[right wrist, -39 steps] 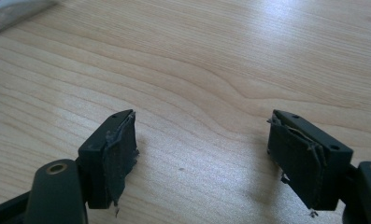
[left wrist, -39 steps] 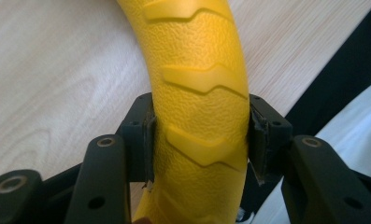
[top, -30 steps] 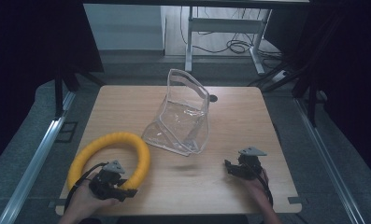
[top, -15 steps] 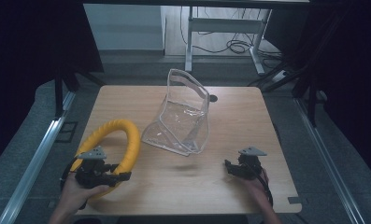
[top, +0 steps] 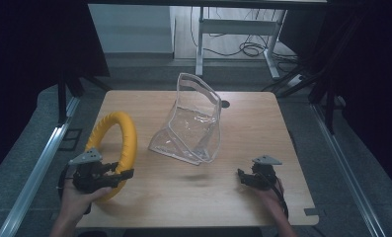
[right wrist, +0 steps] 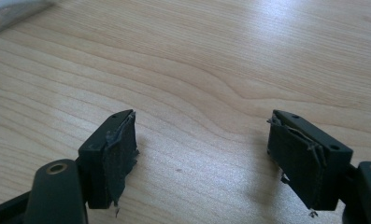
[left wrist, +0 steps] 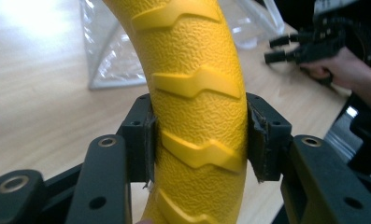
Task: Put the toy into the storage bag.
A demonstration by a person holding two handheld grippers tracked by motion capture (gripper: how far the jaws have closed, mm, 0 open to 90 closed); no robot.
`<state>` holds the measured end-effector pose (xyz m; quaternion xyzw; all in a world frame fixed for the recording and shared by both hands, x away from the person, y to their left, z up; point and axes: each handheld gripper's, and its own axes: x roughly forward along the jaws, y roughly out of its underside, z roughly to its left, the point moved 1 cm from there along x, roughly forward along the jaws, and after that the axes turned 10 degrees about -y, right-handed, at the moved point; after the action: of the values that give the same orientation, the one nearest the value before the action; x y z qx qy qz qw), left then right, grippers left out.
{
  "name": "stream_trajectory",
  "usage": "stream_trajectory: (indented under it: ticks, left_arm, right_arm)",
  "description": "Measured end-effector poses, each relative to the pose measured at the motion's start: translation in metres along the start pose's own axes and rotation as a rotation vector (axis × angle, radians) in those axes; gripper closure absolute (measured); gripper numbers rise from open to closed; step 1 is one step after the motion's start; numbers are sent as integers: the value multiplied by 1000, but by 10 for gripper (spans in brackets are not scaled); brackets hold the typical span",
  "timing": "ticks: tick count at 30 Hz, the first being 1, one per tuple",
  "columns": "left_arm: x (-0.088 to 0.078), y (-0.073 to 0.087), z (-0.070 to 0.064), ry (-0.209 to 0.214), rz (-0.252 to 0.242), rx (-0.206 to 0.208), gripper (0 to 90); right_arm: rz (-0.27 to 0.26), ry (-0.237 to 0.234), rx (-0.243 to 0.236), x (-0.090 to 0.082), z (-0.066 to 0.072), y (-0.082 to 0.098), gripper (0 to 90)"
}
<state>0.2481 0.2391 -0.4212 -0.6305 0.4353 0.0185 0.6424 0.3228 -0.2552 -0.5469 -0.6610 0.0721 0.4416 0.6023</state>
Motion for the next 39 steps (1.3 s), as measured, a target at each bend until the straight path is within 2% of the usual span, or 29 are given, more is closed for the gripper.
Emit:
stream_trajectory:
  ticks: [3,12,16,19,23,26,39]
  left_arm:
    - [-4,-6,3,-10,-45,-2,511]
    - [-9,-20,4,-34,-110,3,511]
    - [-15,-32,0,-65,-152,22,510]
    - [-18,-36,-3,-70,-174,26,510]
    - [-23,-42,-6,-52,-212,17,510]
    - [-24,-47,-8,-17,-232,5,509]
    - [-22,-62,-22,17,-328,-9,508]
  right_arm:
    - [0,1,0,0,0,0,241]
    - [1,2,3,0,0,0,241]
    - [0,2,4,0,0,0,241]
    - [0,3,4,0,-1,0,241]
    - [0,3,5,0,-1,0,241]
    - [0,3,3,0,-1,0,241]
    - [2,4,2,0,-1,0,241]
